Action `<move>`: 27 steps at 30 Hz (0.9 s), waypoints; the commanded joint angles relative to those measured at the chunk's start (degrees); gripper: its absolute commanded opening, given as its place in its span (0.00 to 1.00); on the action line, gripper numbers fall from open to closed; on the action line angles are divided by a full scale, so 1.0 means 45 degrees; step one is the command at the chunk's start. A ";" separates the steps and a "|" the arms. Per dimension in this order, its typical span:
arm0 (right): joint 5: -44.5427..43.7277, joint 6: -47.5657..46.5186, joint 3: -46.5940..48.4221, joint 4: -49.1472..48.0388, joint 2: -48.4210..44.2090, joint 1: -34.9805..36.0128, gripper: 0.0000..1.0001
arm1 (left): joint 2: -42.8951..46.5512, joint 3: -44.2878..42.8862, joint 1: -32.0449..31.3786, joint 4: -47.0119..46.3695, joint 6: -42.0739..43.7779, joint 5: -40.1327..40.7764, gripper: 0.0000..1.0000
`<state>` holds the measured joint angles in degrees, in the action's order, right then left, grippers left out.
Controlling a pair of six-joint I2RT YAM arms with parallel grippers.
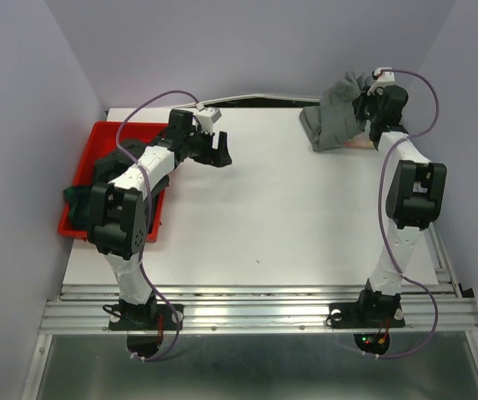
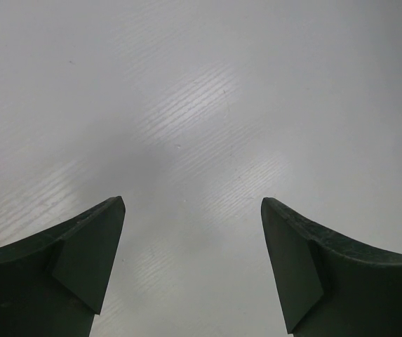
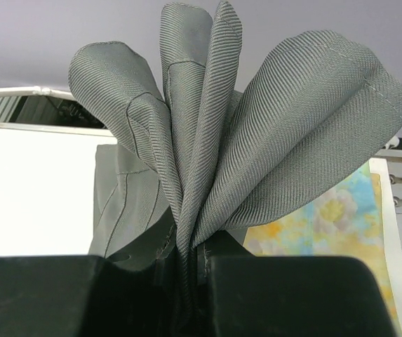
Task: Fold and stack the skirts
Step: Neatly place the folded skirt to the corner
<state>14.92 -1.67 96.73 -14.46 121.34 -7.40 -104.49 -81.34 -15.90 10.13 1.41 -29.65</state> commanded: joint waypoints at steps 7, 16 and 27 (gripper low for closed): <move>0.0456 0.1013 0.1453 -0.0712 -0.0188 -0.0952 0.01 | 0.0231 -0.0459 0.0096 -0.0005 0.0096 -0.0325 0.93; 0.0805 0.1973 0.1845 -0.0810 0.0828 -0.1618 0.01 | 0.0075 -0.1123 0.0115 0.0931 0.0624 -0.0150 0.99; 0.1802 0.2013 0.1824 -0.0889 0.2195 -0.2575 0.01 | 0.0563 -0.1475 0.0194 0.1947 0.1132 -0.0150 0.99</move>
<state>20.82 7.51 102.69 -14.22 130.69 -17.58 -104.53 -84.58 -15.42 16.43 4.21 -29.87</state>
